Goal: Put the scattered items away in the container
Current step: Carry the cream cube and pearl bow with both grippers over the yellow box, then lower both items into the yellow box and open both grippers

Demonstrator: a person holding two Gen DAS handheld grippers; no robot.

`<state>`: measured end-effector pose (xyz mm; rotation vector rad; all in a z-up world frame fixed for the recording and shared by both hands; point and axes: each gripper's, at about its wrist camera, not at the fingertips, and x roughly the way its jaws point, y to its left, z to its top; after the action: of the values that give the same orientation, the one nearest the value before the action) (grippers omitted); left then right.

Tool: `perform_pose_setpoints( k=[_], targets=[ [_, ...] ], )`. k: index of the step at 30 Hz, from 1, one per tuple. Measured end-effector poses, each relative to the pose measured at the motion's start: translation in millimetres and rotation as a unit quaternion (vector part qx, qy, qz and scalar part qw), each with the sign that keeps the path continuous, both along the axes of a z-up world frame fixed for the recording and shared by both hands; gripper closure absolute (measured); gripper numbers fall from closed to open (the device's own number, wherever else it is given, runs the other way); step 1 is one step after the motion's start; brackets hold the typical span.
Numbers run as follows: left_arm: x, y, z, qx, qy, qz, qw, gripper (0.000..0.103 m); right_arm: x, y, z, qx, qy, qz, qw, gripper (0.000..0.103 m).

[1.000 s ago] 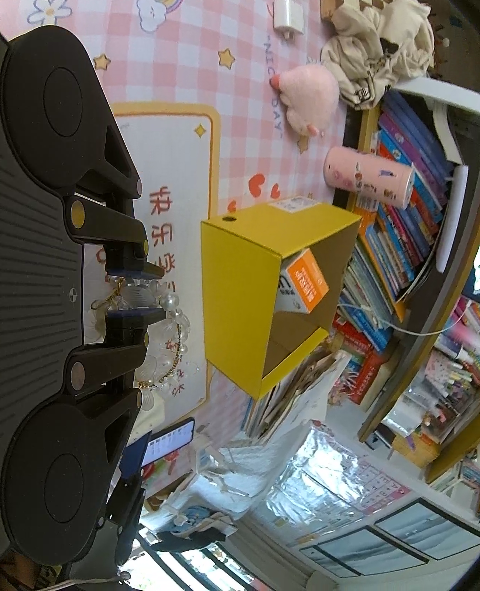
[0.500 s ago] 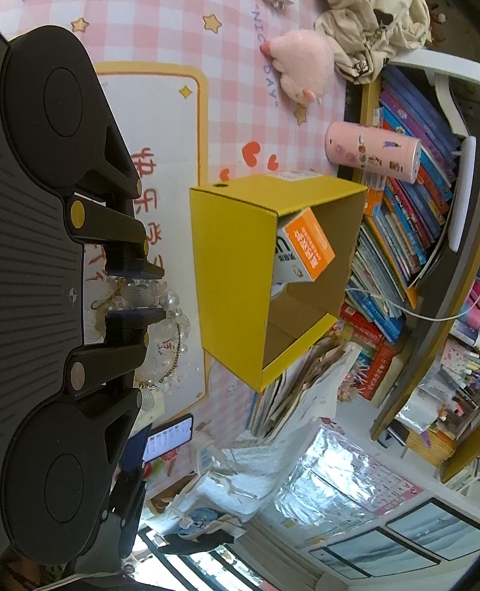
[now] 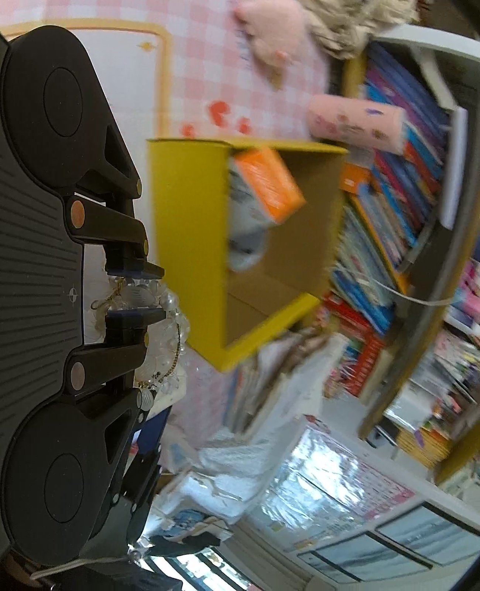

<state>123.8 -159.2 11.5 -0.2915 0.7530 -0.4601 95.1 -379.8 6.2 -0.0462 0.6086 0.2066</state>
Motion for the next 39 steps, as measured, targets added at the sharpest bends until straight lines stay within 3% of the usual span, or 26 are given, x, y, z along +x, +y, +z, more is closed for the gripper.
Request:
perform_pose_setpoints(
  k=[7,17,20,25,29,39],
  targets=[
    [30.5,-6.0,48.0,0.01,-0.073,0.023,0.997,0.088,45.7,-12.9,32.9,0.019,-0.054,0.029,0.998,0.07],
    [99.8,5.8,84.9,0.041,-0.135,0.091,0.9859,0.088,123.2,-0.9,65.4,0.039,-0.104,0.096,0.989,0.07],
    [124.2,8.1,78.2,0.06,-0.124,0.105,0.9849,0.088,147.4,10.1,64.1,0.027,-0.093,0.114,0.989,0.07],
    [158.3,3.5,30.8,0.126,-0.055,0.106,0.9848,0.088,183.3,27.5,38.6,-0.001,-0.035,0.137,0.99,0.07],
    [169.7,1.7,5.3,0.164,-0.023,0.107,0.9805,0.088,205.6,42.0,17.0,-0.056,0.006,0.172,0.983,0.069],
    [181.7,-1.5,-10.0,0.195,0.006,0.096,0.976,0.082,239.1,58.9,-13.1,-0.072,0.096,0.21,0.97,0.069]
  ],
)
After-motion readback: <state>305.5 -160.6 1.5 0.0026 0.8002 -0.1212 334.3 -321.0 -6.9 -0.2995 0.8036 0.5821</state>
